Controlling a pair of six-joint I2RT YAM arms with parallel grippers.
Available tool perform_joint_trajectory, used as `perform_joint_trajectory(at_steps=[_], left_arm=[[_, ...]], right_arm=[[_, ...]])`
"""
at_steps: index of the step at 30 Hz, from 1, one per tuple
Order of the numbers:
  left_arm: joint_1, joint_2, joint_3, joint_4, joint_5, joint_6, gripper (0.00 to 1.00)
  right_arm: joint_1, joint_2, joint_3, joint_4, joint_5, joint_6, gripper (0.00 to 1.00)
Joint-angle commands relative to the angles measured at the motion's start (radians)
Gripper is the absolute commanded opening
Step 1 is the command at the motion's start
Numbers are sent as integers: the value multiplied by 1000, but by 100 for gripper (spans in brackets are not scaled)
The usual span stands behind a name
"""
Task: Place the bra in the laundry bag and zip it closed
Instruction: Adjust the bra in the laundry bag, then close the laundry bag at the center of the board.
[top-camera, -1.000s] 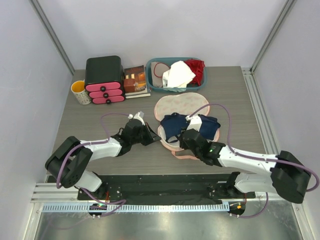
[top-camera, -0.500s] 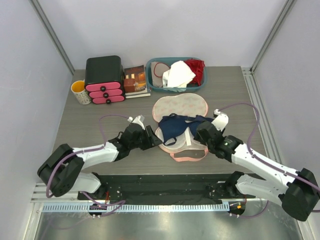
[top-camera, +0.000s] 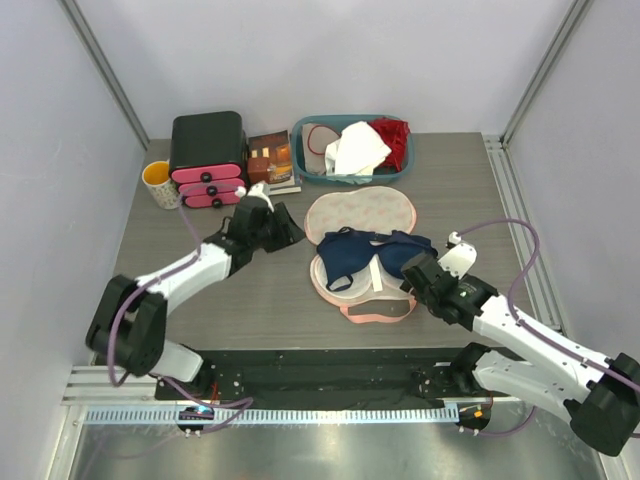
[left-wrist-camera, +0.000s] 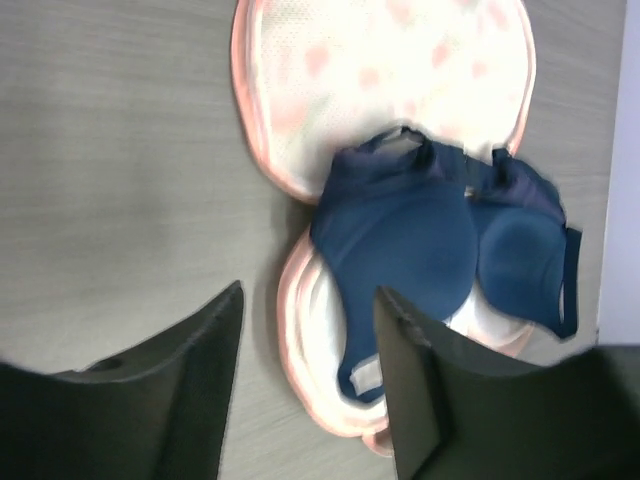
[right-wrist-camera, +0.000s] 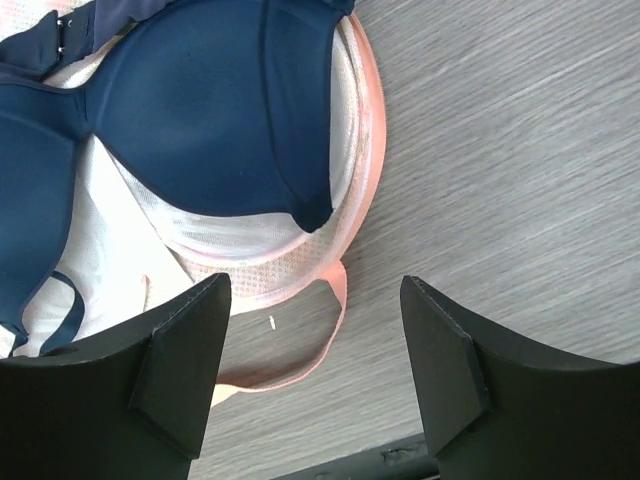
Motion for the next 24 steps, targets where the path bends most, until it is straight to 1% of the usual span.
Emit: perform_joint_trajectory(at_steps=[1,2,4,7,9,12,18,20,24], left_arm=[[87,184,191,-6,152,121,49],[96,259,212,1,167,126,47],[107,316,275,29,155,159,43],[104,384,335,66,109,207,41],[98,427,389,63,74,236,41],[96,491,448,54,78,265,41],[86,599,531,52,58,298,43],[83,623,565,43,26,328,43],[77,677,608,31,17,360,42]], right_arm=[[-4,-52,26,-26,11,32,74],[-4,-58,27,-26,8,28,74],[-4,-85,29,-26,-5,16,74],[-4,-112,20,-8,-22,-9,74],[-4,-116,15,-5,-25,-12,74],[-4,-112,7,-5,-28,-21,74],[-6,-113,1,5,-32,-34,74],[-4,-122,1,8,-32,-37,74],[-4,-142,-11,9,-24,-40,75]])
